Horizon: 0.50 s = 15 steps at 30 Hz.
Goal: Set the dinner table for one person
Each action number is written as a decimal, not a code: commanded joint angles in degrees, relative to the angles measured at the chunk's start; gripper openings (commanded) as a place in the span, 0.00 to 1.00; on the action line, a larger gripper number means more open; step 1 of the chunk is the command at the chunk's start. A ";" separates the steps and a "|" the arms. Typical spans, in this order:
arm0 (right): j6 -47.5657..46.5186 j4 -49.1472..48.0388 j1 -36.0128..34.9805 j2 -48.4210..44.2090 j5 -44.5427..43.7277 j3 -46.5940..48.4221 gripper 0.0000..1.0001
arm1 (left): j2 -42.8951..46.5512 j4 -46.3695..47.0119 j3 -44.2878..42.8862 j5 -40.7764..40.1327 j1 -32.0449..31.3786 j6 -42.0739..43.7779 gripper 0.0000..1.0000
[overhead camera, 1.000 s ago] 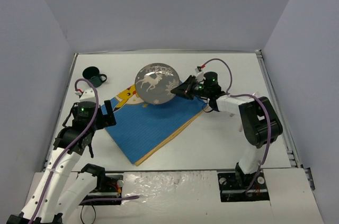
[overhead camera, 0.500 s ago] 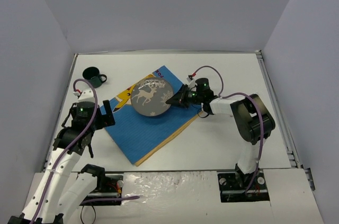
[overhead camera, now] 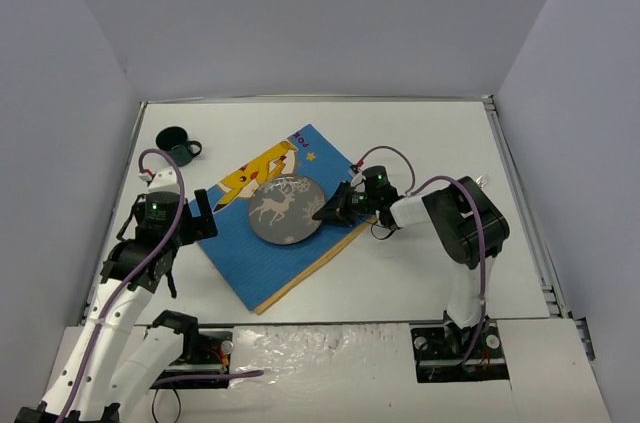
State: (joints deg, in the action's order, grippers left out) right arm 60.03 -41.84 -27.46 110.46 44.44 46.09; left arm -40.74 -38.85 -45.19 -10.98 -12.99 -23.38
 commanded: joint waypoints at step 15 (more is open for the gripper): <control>-22.85 21.26 0.14 -5.62 -7.21 5.83 0.73 | -2.24 -0.42 -3.18 -2.38 0.51 -5.99 0.97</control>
State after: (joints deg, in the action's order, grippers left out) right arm 50.43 -37.86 -27.62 110.25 45.10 47.84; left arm -41.25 -39.17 -45.19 -11.31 -12.99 -24.67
